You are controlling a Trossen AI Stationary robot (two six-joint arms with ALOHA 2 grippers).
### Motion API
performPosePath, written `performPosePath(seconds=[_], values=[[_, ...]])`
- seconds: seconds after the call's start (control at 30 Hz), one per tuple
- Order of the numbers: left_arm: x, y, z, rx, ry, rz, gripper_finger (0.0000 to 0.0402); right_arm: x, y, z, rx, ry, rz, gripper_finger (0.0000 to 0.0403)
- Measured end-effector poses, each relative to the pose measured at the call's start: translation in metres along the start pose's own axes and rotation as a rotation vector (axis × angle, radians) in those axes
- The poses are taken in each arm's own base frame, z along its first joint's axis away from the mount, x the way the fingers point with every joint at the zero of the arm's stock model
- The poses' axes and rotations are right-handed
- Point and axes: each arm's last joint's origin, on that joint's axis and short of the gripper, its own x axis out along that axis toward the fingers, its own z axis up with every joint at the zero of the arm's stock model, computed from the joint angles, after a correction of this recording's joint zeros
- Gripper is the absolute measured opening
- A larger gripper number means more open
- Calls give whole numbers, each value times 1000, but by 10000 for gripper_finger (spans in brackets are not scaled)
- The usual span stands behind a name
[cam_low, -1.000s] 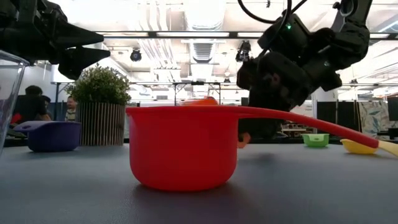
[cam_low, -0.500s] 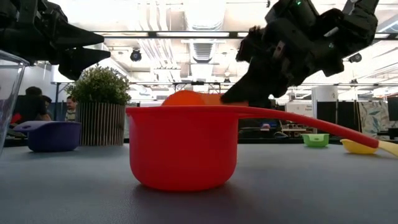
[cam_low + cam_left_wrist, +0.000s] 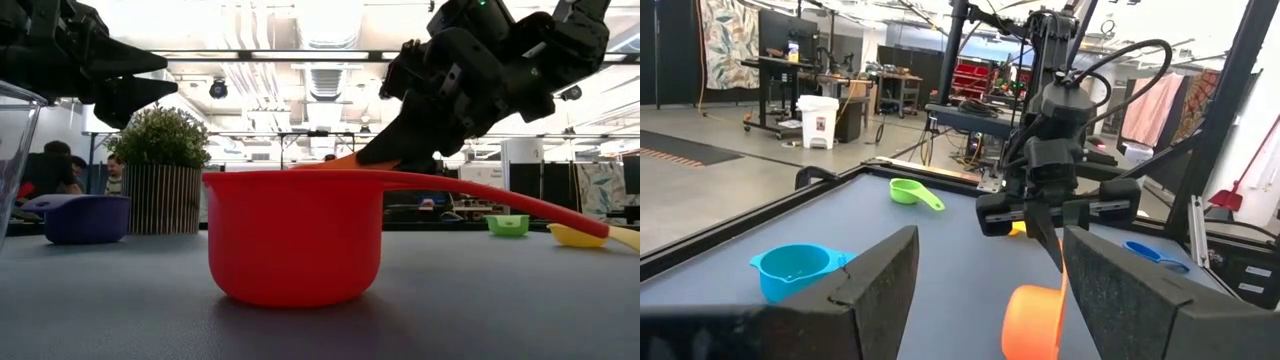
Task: Nest measuring cups in basket
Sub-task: Stack the orange measuring cup on top of the violet measuring cup
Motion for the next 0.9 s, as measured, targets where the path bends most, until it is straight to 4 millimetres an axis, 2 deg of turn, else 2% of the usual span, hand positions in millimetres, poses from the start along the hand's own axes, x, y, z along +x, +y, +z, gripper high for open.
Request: performPosePath(seconds=[0.2,0.5,0.9], values=[[0,0,0,0,0,0,232,0,4,-1,29,-2,11,8],[0,0,0,0,0,0,232,1,16,-1,-16,-29,60,8],[0,0,0,0,0,0,232,1,19,1,-11,-52,78,8]])
